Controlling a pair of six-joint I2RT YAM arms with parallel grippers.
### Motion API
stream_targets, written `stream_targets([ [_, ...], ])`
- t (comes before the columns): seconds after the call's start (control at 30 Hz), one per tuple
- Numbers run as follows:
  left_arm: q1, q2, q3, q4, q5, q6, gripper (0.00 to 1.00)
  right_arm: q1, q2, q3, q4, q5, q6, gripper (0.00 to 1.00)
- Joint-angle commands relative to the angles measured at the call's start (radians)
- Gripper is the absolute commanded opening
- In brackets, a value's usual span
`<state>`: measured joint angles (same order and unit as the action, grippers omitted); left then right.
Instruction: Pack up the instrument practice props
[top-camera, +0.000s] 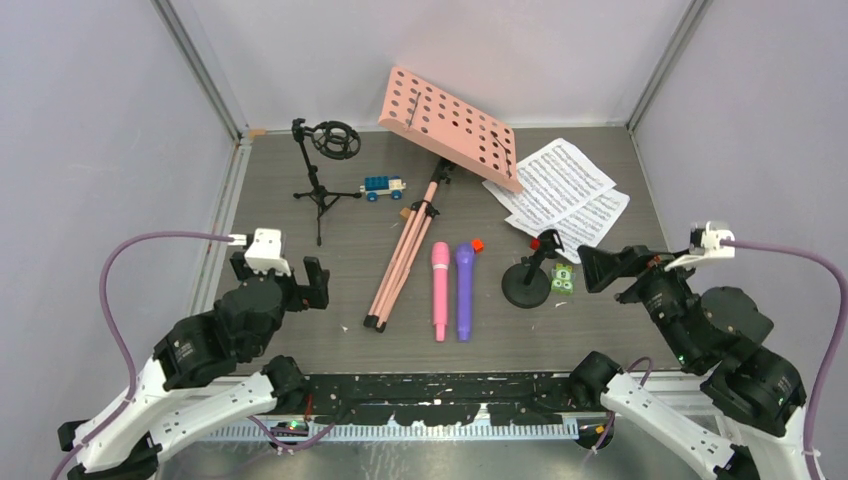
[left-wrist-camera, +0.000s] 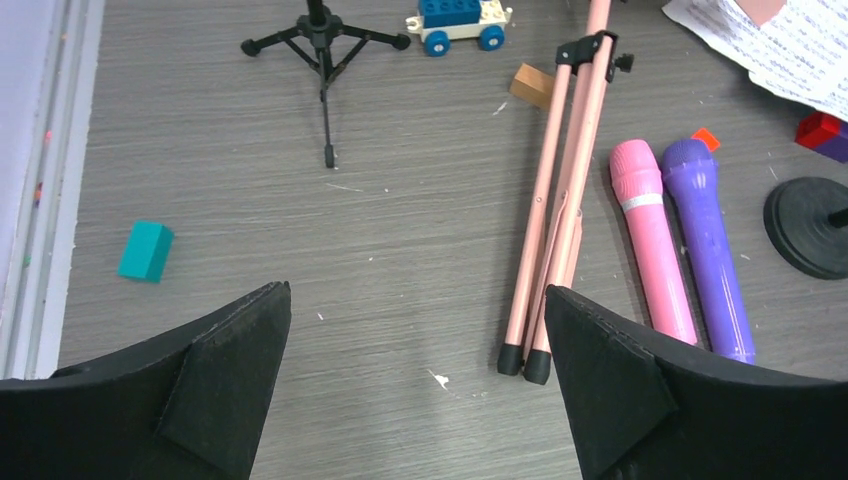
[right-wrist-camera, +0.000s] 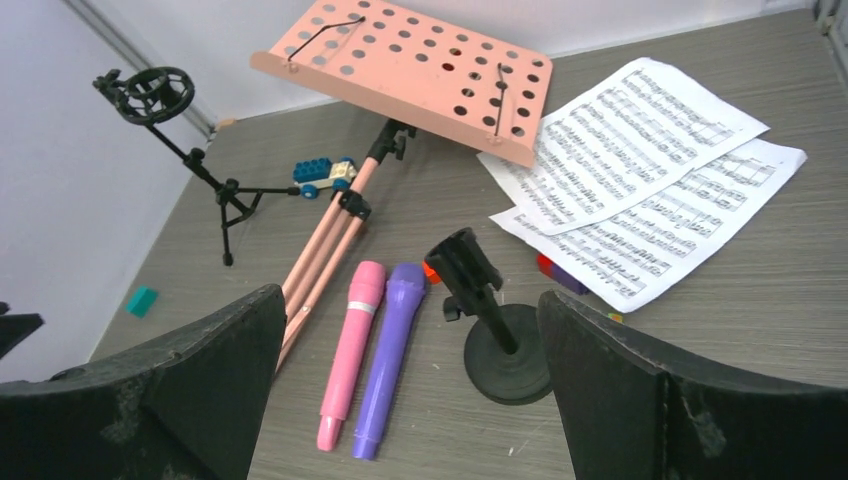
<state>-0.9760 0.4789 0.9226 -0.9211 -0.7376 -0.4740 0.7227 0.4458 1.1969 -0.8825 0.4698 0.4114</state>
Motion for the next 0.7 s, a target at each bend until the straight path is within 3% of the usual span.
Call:
stream_targets([
  [0.0, 0.001, -0.045, 0.004, -0.012, -0.089, -0.034, 1.0, 0.003, -0.095, -0.1, 0.129, 0.076, -0.051, 1.0],
  [0.33, 0.0, -0.057, -0.044, -0.024, -0.076, -0.024, 1.0, 0.002, -0.207, -0.226, 0.21, 0.116, -0.096, 1.0],
  [0.67, 0.001, -0.038, -0.061, -0.001, -0.065, -0.011, 1.0, 0.003, -0.227, -0.234, 0.169, 0.139, -0.073, 1.0],
])
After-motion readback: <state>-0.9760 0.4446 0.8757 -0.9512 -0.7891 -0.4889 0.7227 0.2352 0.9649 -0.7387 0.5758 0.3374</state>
